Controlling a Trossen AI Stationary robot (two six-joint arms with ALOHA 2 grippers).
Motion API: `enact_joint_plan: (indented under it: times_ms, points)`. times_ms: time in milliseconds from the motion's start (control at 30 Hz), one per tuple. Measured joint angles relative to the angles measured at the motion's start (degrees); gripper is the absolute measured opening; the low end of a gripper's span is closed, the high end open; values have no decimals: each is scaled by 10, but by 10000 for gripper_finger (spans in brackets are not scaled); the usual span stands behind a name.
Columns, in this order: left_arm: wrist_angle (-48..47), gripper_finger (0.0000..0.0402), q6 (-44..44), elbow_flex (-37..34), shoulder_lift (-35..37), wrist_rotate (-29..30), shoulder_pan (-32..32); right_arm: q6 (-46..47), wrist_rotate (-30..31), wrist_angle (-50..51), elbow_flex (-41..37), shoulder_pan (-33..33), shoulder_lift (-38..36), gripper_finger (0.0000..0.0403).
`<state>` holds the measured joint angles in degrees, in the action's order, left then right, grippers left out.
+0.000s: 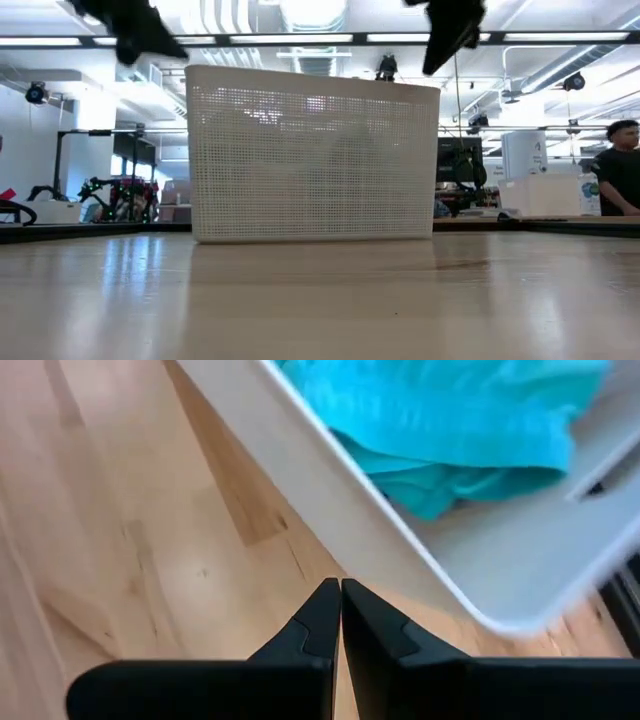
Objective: Sort clothes
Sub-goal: Move the white bin to the top center of the table
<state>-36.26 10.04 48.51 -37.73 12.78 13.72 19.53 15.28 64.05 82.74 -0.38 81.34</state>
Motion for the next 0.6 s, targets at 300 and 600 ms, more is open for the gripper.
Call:
enact_joint_plan:
  times_ms: [300,600]
  points:
    - [6,0,90,-82,-57,130,4,40,82,60,-7,-6,-92,0]
    - [113,0,50,-103,-126,145,49,82,131,94,-11,-35,-107,0]
